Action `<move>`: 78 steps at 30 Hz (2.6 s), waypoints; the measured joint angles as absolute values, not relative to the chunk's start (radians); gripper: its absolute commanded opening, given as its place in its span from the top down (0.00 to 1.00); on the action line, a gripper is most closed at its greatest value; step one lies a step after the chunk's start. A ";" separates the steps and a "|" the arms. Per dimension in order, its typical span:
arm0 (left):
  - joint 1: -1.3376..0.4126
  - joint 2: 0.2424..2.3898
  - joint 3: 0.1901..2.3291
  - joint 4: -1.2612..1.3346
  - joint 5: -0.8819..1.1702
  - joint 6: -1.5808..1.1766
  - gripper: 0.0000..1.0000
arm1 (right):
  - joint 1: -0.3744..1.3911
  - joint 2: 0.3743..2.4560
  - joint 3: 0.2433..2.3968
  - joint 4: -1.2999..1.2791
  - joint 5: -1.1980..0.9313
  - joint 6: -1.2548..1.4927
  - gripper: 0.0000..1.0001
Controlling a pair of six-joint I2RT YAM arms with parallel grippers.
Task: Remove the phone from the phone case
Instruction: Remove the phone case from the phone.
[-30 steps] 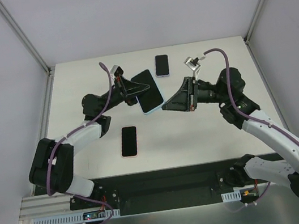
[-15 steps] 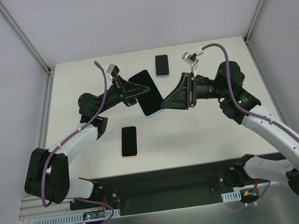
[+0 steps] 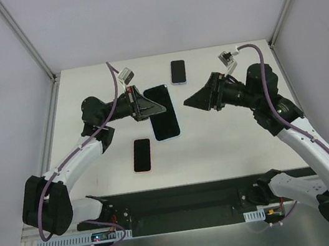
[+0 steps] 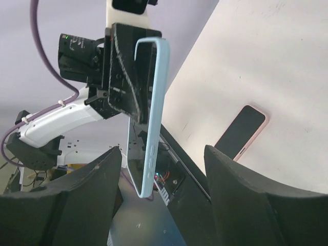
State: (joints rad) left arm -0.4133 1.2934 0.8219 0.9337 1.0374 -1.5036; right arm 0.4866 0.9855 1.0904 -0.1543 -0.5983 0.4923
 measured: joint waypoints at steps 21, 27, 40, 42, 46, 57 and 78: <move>-0.433 1.261 0.822 0.813 1.172 -1.338 1.00 | 0.487 1.258 1.179 0.060 -0.694 0.717 0.63; -0.433 1.261 0.822 0.813 1.172 -1.331 1.00 | 0.486 1.262 1.143 0.195 -0.730 0.808 0.65; -0.433 1.261 0.822 0.799 1.174 -1.322 1.00 | 0.486 1.279 1.088 0.287 -0.767 0.868 0.86; -0.433 1.260 0.823 0.800 1.174 -1.322 1.00 | 0.486 1.279 1.084 0.299 -0.771 0.875 0.84; -0.433 1.260 0.823 0.800 1.174 -1.322 1.00 | 0.487 1.282 1.078 0.315 -0.775 0.887 0.78; -0.433 1.260 0.823 0.793 1.174 -1.321 1.00 | 0.496 1.282 1.049 0.355 -0.775 0.906 0.73; -0.430 1.217 0.823 0.789 1.174 -1.239 1.00 | 0.532 1.307 0.900 0.773 -0.722 1.271 0.98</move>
